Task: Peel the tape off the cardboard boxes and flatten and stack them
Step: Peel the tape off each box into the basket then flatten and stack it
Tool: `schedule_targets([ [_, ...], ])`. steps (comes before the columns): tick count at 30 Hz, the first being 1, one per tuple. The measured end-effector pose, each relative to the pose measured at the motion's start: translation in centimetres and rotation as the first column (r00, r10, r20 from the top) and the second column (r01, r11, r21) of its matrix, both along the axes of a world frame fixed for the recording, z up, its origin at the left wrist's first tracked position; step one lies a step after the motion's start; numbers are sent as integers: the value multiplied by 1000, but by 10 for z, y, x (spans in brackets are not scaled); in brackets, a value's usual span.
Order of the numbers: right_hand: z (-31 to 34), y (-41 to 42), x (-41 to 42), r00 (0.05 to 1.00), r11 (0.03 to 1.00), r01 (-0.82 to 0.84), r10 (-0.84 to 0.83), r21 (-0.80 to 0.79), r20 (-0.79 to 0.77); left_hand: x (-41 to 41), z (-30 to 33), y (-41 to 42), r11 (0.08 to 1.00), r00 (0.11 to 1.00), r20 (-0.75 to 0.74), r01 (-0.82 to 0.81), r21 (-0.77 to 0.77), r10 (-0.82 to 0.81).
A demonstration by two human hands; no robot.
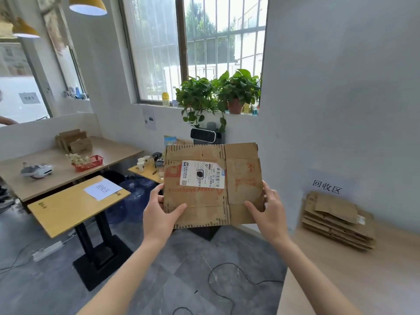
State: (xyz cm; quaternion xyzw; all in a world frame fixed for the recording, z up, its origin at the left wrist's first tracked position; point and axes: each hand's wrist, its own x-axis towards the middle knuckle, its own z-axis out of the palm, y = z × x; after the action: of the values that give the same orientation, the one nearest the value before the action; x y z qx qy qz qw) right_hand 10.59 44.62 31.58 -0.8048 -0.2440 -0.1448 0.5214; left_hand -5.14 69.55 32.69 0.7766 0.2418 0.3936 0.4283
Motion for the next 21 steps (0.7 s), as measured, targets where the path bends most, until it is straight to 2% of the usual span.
schedule_targets([
  [5,-8,57,66,999,998,47,-46,42,-22,81,2,58,999,999,-18,36,25,-35],
  [9,-8,72,117,994,994,106,-104,39,-38,149,10,84,992,993,-46,111,65,-108],
  [17,-4,39,177,955,956,295,-294,5,-47,261,5,70,948,948,-46,315,41,-313],
  [21,-6,8,195,906,907,419,-421,-35,-46,316,-3,48,904,902,-65,428,1,-427],
])
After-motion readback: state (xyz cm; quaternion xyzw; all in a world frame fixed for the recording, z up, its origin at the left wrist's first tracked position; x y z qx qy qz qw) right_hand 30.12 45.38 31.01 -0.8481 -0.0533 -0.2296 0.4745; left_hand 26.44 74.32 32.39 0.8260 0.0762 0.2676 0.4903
